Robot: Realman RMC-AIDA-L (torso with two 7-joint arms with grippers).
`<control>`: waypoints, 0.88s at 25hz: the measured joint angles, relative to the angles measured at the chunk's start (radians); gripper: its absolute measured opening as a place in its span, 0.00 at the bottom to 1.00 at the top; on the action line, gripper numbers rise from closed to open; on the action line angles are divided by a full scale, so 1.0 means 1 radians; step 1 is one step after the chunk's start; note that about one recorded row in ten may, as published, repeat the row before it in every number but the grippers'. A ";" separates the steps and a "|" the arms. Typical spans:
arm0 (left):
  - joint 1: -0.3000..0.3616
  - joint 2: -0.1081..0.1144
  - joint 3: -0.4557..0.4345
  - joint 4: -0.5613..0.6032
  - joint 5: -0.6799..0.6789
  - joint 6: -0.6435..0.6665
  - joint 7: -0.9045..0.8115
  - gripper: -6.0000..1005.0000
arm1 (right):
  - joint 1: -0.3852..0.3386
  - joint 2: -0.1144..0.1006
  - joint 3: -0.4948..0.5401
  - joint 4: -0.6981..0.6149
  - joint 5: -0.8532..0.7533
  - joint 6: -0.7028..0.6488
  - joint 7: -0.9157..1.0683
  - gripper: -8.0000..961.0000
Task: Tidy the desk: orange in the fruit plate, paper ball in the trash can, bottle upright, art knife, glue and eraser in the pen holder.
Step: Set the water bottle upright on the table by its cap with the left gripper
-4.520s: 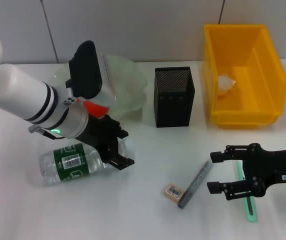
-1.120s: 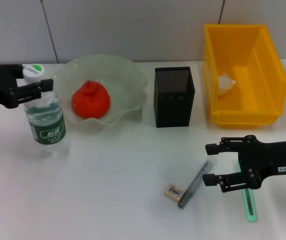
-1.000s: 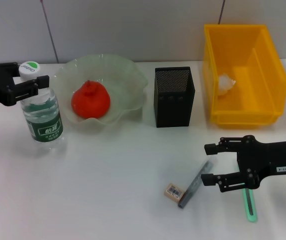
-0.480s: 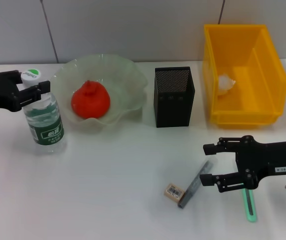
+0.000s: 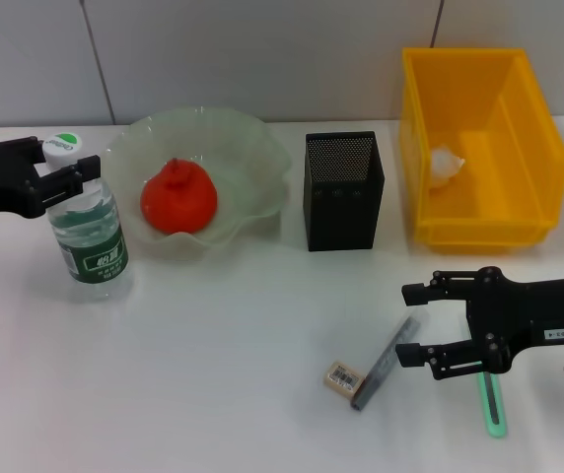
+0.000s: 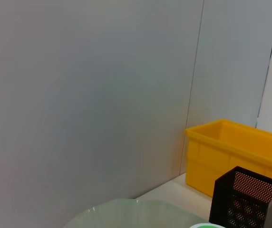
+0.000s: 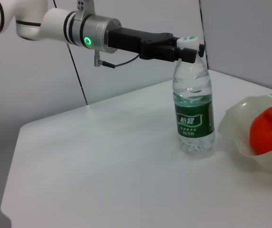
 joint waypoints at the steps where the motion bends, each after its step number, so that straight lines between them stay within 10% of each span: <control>1: 0.000 0.000 0.000 0.000 0.000 0.000 0.000 0.44 | 0.000 0.000 0.000 0.000 0.000 0.000 0.000 0.85; 22: 0.000 -0.015 0.002 -0.008 0.000 -0.027 0.002 0.45 | -0.002 -0.002 -0.007 0.000 0.000 0.000 -0.002 0.85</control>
